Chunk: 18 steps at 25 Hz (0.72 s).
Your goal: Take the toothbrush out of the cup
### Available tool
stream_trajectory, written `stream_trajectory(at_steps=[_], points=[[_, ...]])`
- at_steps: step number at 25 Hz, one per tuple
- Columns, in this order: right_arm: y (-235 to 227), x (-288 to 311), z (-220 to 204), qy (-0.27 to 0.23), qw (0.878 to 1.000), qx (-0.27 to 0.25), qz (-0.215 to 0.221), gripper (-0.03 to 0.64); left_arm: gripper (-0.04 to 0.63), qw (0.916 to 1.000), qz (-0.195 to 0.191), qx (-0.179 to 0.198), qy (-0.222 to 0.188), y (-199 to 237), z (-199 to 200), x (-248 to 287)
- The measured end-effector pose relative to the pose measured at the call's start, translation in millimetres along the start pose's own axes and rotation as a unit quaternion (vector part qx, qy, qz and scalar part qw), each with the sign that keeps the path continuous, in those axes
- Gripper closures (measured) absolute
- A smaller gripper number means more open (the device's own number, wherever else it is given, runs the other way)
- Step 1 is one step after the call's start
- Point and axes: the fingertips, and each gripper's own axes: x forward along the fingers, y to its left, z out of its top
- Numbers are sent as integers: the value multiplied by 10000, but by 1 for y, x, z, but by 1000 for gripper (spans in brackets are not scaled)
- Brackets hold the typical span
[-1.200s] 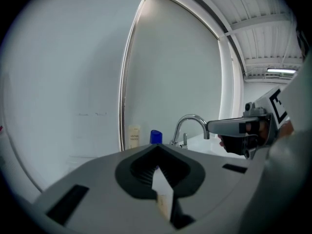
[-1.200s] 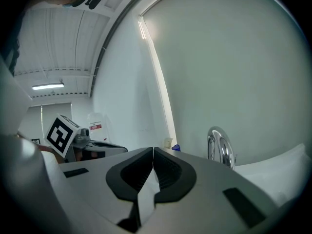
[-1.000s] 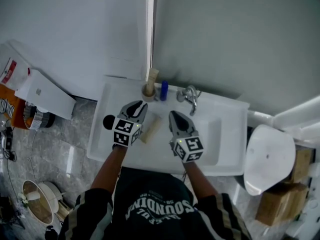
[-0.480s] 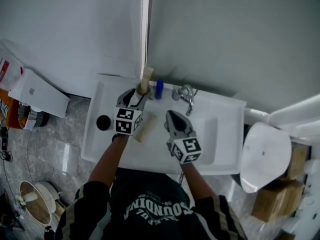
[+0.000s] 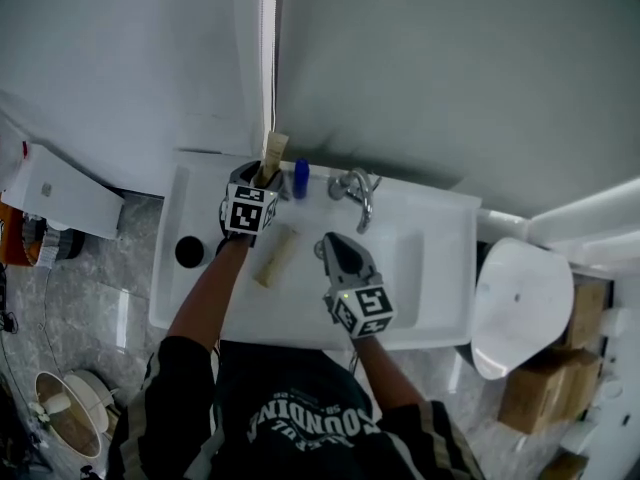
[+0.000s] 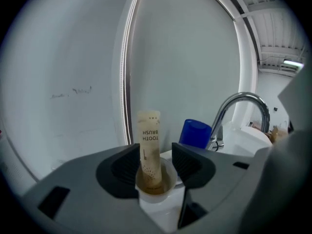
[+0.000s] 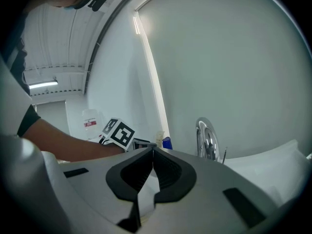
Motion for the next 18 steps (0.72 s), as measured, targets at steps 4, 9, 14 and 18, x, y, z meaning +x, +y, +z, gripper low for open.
stream_trajectory(at_steps=[4,9,14,18], points=[[-10,-6,-10,91,9999,28,-99,617,410,9998,-57,38,212,5,-4,18],[-17,-9,-23,195,9996,81,-165,617,410,9989,-181,-58,420,4,-8,32],[-22,-12,-31,289,9994,120,-177,617,416,9984,-36,36,559,7,-15,35],[-21,-13,-31,298,9993,147,-182,617,514,9994,131,95,318,10,-7,27]])
